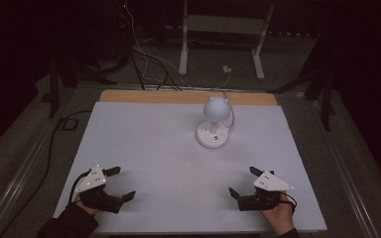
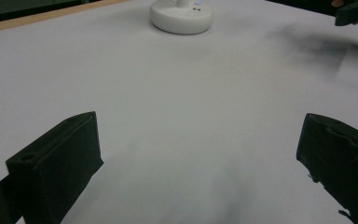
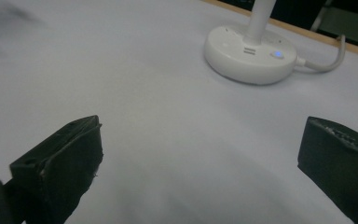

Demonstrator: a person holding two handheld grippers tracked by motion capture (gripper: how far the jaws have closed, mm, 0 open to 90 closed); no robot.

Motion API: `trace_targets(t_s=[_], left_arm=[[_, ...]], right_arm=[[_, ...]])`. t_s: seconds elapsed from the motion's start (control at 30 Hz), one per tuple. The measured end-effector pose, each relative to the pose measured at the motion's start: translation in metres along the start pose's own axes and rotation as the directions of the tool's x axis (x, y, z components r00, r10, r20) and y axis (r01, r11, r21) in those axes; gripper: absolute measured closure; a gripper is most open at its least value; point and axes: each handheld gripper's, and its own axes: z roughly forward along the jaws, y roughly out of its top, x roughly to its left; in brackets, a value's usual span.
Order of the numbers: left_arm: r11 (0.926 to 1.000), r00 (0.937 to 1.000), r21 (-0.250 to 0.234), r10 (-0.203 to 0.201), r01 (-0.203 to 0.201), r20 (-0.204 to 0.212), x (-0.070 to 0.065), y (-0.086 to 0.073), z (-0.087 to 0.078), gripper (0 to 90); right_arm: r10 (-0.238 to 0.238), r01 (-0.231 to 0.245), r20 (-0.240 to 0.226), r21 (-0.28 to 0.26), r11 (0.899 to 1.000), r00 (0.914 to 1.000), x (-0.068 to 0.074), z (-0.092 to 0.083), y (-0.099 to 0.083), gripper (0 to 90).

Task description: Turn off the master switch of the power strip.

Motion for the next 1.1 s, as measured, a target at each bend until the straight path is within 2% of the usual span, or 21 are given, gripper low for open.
trace_targets(t_s=[0.37,0.7,1.1], left_arm=[[1.0000,1.0000,-0.008,-0.002,0.002,0.008,-0.0003,0.0011,-0.0002,0.4],[0.9997,0.9992,-0.024,-0.003,0.004,0.039,-0.0019,0.0025,-0.0010,0.4],[0.9996,0.9992,-0.027,-0.004,0.005,0.041,-0.0019,0.0032,-0.0012,0.4]], right_arm=[[0.022,-0.022,0.013,0.019,1.000,0.9997,-0.0016,-0.0009,-0.0010,0.0],[0.023,-0.024,0.031,0.041,0.999,0.9993,-0.0001,-0.0021,0.0003,0.0],[0.044,-0.048,0.064,0.068,0.997,0.9970,0.0031,-0.0027,0.0071,0.0]])
